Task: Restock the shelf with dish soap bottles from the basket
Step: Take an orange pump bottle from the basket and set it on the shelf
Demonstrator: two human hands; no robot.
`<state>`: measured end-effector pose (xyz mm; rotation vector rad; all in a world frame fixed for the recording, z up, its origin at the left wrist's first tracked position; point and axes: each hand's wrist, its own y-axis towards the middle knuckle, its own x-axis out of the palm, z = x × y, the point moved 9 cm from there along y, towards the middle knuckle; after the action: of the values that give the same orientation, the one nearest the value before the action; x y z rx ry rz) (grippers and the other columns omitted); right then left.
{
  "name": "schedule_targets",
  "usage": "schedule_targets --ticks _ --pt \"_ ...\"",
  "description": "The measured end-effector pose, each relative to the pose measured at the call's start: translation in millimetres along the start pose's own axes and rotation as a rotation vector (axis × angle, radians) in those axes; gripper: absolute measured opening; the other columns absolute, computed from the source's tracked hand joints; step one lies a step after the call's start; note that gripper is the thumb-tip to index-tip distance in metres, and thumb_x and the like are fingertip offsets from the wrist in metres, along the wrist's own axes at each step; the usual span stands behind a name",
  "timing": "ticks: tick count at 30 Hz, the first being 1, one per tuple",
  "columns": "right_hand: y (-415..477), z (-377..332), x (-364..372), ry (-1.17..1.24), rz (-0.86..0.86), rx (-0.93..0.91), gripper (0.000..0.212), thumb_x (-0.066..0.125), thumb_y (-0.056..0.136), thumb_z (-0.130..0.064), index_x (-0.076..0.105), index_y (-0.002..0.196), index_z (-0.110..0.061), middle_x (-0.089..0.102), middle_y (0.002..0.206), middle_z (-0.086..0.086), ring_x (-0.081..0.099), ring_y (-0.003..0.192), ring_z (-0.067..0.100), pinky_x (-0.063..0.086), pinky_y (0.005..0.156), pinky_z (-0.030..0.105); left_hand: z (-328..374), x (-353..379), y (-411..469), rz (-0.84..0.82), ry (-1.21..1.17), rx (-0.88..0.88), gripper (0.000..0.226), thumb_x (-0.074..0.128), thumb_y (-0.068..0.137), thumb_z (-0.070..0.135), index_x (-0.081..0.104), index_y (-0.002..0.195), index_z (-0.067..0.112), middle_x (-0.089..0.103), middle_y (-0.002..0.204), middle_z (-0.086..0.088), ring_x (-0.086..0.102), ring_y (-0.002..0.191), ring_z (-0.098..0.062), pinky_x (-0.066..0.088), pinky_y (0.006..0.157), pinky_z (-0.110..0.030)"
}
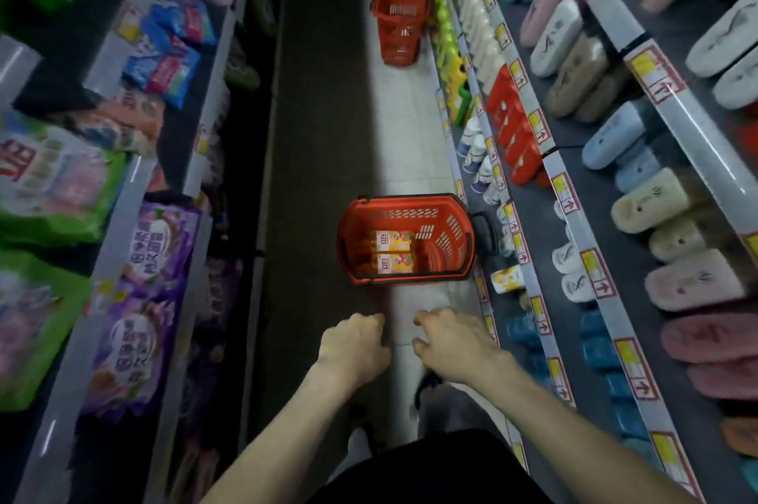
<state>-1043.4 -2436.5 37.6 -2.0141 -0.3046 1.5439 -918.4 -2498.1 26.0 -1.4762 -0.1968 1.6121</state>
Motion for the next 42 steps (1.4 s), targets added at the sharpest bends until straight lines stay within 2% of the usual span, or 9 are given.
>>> schedule_targets --ticks 6,10,14,18,24,30,36,42 --pt "81.9 53.4 -29.0 0.011 -0.02 -0.04 0.041 0.052 0.1 -0.043 0.064 0.131 -0.018 0.069 0.129 0.008 0.065 0.118 0.032 0.051 0.093 0.04 20.3 -23.8 93.7 -0.031 0.007 -0.041 0.038 0.055 0.101 0.04 0.061 0.136 0.027 0.067 0.131 -0.007 0.067 0.12 -0.033 0.052 0.091 -0.042" --pt "135.9 91.5 -61.5 0.02 -0.028 -0.063 0.037 0.057 0.097 -0.039 0.068 0.127 -0.019 0.073 0.122 0.008 0.068 0.112 0.034 0.054 0.086 0.039 35.2 -44.9 144.3 -0.065 -0.035 -0.153 0.038 0.055 0.101 0.038 0.061 0.134 0.022 0.066 0.133 -0.011 0.065 0.122 -0.036 0.052 0.093 -0.043" --pt "183.2 109.6 -81.1 -0.022 -0.071 -0.135 0.032 0.055 0.098 -0.038 0.064 0.12 -0.016 0.071 0.118 0.009 0.067 0.11 0.034 0.049 0.081 0.037 49.4 -56.4 184.8 -0.089 -0.096 -0.228 0.039 0.054 0.1 0.035 0.061 0.136 0.023 0.067 0.133 -0.01 0.066 0.122 -0.036 0.053 0.095 -0.043" --pt "224.0 112.0 -85.4 -0.088 -0.118 -0.216 0.033 0.051 0.101 -0.036 0.062 0.121 -0.013 0.069 0.12 0.011 0.066 0.111 0.035 0.05 0.084 0.039 51.6 -59.8 221.2 -0.083 -0.13 -0.284 0.041 0.053 0.1 0.035 0.06 0.139 0.025 0.067 0.135 -0.01 0.066 0.124 -0.036 0.052 0.098 -0.042" --pt "285.7 112.2 -69.2 -0.107 -0.201 -0.253 0.033 0.053 0.101 -0.037 0.061 0.122 -0.013 0.068 0.12 0.012 0.064 0.113 0.035 0.049 0.087 0.039 30.8 -54.2 271.9 -0.095 -0.155 -0.329 0.037 0.053 0.1 0.032 0.063 0.134 0.021 0.068 0.135 -0.009 0.066 0.125 -0.034 0.051 0.098 -0.041" --pt "353.6 111.0 -36.0 -0.116 -0.252 -0.218 0.038 0.054 0.101 -0.037 0.057 0.131 -0.015 0.065 0.124 0.009 0.061 0.116 0.033 0.05 0.09 0.041 -12.1 -40.2 326.9 -0.14 -0.202 -0.354 0.039 0.054 0.1 0.042 0.064 0.131 0.019 0.07 0.131 -0.009 0.068 0.121 -0.034 0.051 0.098 -0.041" --pt "422.3 111.2 1.4 -0.102 -0.286 -0.158 0.039 0.053 0.101 -0.037 0.057 0.133 -0.015 0.064 0.126 0.008 0.061 0.117 0.032 0.051 0.097 0.043 -53.2 -13.6 388.4 -0.233 -0.205 -0.346 0.037 0.055 0.096 0.03 0.063 0.13 0.017 0.068 0.131 -0.011 0.066 0.122 -0.035 0.051 0.097 -0.043" --pt "481.5 115.3 46.0 -0.124 -0.367 -0.106 0.038 0.053 0.101 -0.037 0.056 0.132 -0.016 0.064 0.125 0.008 0.063 0.115 0.03 0.052 0.096 0.041 -86.3 23.2 443.3 -0.343 -0.237 -0.346 0.038 0.055 0.099 0.028 0.064 0.134 0.016 0.067 0.136 -0.012 0.065 0.127 -0.035 0.052 0.099 -0.042"
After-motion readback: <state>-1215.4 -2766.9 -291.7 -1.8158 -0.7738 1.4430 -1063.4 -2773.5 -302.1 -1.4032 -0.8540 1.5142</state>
